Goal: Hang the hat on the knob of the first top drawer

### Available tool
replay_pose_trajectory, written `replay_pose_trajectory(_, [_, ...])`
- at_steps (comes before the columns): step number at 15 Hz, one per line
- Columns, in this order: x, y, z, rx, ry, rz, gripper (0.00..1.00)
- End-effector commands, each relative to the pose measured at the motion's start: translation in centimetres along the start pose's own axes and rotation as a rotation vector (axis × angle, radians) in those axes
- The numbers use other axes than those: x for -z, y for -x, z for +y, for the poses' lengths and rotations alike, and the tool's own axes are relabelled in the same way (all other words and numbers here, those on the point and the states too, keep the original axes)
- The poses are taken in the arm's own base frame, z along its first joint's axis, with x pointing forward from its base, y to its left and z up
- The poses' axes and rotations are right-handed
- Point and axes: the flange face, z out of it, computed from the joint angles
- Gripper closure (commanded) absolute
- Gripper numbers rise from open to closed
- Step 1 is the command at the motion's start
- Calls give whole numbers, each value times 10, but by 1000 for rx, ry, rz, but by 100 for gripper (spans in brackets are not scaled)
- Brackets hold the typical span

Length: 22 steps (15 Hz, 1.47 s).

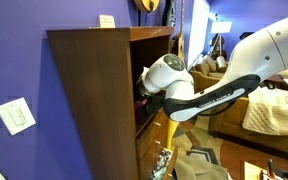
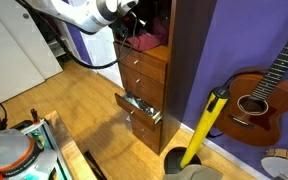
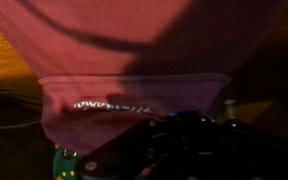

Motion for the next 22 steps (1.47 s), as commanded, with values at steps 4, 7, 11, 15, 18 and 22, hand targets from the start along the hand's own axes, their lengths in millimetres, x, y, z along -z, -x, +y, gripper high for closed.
replay_pose_trajectory(4, [38, 44, 14, 15, -65, -57, 99])
replay_pose_trajectory(7, [56, 60, 24, 22, -82, -80, 99])
replay_pose_trajectory(11, [72, 83, 35, 50, -144, -121, 99])
replay_pose_trajectory(15, [71, 109, 54, 88, -178, -141, 99])
replay_pose_trajectory(18, [68, 116, 62, 111, -191, -130, 99])
replay_pose_trajectory(22, [60, 125, 61, 132, -225, -165, 99])
